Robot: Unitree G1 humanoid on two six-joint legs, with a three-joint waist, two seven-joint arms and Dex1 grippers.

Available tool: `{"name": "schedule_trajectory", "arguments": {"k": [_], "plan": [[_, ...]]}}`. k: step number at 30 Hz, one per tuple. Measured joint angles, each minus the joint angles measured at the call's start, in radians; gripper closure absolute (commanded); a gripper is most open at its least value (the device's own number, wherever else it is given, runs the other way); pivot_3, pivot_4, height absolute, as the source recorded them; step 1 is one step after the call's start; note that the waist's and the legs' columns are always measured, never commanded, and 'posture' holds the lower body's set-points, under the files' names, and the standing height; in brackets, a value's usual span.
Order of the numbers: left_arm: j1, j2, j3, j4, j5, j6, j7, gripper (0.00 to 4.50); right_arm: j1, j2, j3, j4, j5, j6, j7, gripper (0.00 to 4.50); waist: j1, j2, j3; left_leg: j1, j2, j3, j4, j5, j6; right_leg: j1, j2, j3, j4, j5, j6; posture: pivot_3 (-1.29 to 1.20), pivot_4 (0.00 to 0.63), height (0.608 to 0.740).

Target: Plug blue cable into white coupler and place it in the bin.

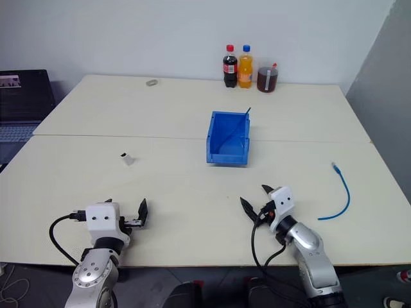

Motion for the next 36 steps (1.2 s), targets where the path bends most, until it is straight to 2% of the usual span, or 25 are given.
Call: {"name": "schedule_trajectory", "arguments": {"k": [14,26,32,36], "plan": [[0.026,0.0,-0.009,-0.002,-0.002,-0.003,-0.034,0.0,0.0,-0.01,0.0,0.0,0.0,-0.002,0.008,0.05,0.0,0.0,0.0,0.0,0.0,0.0,0.0,0.0,0.0,0.0,0.0,0.0,0.0,0.0,0.0,0.0,0.15,0.74],[0.056,0.045,-0.005,-0.006,-0.093,-0.071,-0.188,0.0,0.0,-0.01,0.0,0.0,-0.001,-0.008,0.005,0.05,-0.001,0.0,0.0,0.0,0.0,0.0,0.0,0.0,0.0,0.0,0.0,0.0,0.0,0.0,0.0,0.0,0.15,0.74],[0.048,0.079,-0.099,-0.058,-0.173,-0.04,-0.324,0.0,0.003,-0.012,-0.02,-0.024,-0.002,-0.018,-0.005,0.05,-0.001,0.0,0.0,0.0,0.0,0.001,0.0,0.0,0.0,0.0,0.0,0.0,0.0,0.0,0.0,0.0,0.15,0.74],[-0.032,0.135,-0.183,-0.101,-0.204,0.037,-0.403,0.0,0.01,-0.035,-0.094,-0.109,0.014,-0.011,-0.04,0.05,0.003,0.0,0.0,0.0,0.0,0.0,0.0,0.0,0.0,0.0,0.0,0.0,0.0,0.0,0.0,0.0,0.15,0.74]]}}
